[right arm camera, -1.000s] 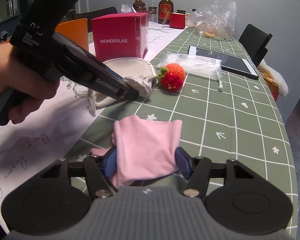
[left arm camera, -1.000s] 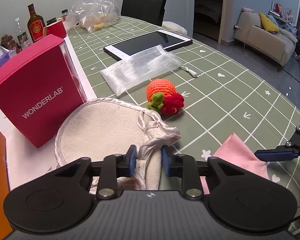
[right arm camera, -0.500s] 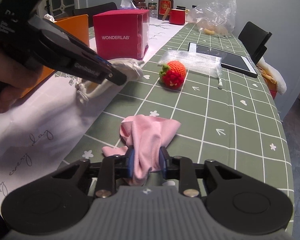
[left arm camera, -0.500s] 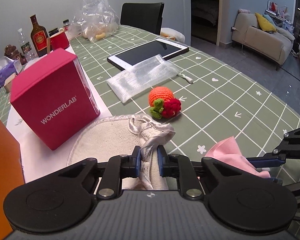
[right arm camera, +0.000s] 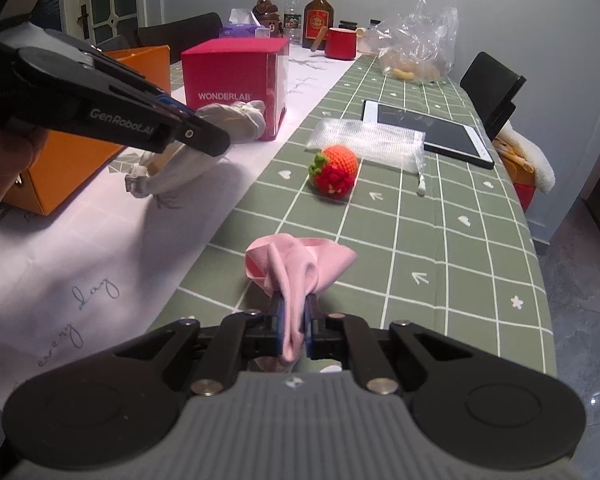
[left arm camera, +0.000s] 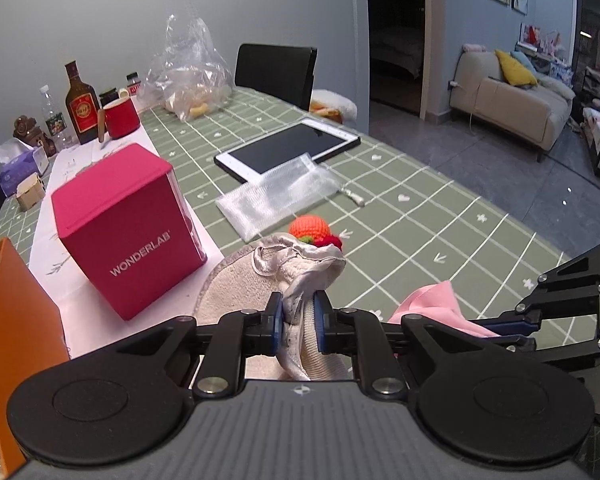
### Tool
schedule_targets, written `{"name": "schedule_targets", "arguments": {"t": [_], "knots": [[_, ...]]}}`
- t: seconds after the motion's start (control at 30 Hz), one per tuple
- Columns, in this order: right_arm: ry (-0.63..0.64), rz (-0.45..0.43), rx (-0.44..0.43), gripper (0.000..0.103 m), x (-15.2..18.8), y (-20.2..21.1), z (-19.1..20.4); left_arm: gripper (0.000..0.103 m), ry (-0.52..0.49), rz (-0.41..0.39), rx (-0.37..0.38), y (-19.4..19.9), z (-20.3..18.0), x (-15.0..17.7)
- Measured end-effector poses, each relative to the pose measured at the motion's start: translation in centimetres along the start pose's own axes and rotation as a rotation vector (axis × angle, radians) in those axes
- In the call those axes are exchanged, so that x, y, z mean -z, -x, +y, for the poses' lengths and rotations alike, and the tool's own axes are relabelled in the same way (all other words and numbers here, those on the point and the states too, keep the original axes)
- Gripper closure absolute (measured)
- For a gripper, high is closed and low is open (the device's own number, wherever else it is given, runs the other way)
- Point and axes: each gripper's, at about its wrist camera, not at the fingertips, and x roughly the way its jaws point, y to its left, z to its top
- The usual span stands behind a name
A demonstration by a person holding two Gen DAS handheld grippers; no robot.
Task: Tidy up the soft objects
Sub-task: 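Grasp the beige pad with the left gripper while the right gripper grasps the pink cloth, then carry the beige pad and pink cloth into the orange box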
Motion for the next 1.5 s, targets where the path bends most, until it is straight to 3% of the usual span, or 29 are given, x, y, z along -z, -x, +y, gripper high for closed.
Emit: {"name": "schedule_targets", "arguments": {"t": [0.23, 0.67, 0.97, 1.17, 1.5], "knots": [[0.023, -0.028, 0.016, 0.096, -2.0, 1.1, 1.4, 0.086, -0.008, -0.06, -0.013, 3.5, 1.1, -0.7], [0.11, -0.101, 0.027, 0.096, -7.9, 2.8, 5.5, 0.086, 0.117, -0.2, -0.012, 10.1, 5.9, -1.1], [0.199, -0.169, 0.006, 0.096, -12.8, 4.5, 10.3, 0.086, 0.168, -0.269, -0.051, 14.3, 9.9, -0.1], [0.257, -0.2, -0.018, 0.096, -15.1, 5.0, 13.6, 0.086, 0.223, -0.301, -0.068, 17.0, 13.1, 0.5], [0.32, -0.235, -0.087, 0.096, -18.2, 4.4, 19.3, 0.086, 0.202, -0.277, -0.124, 19.9, 16.3, 2.3]]}}
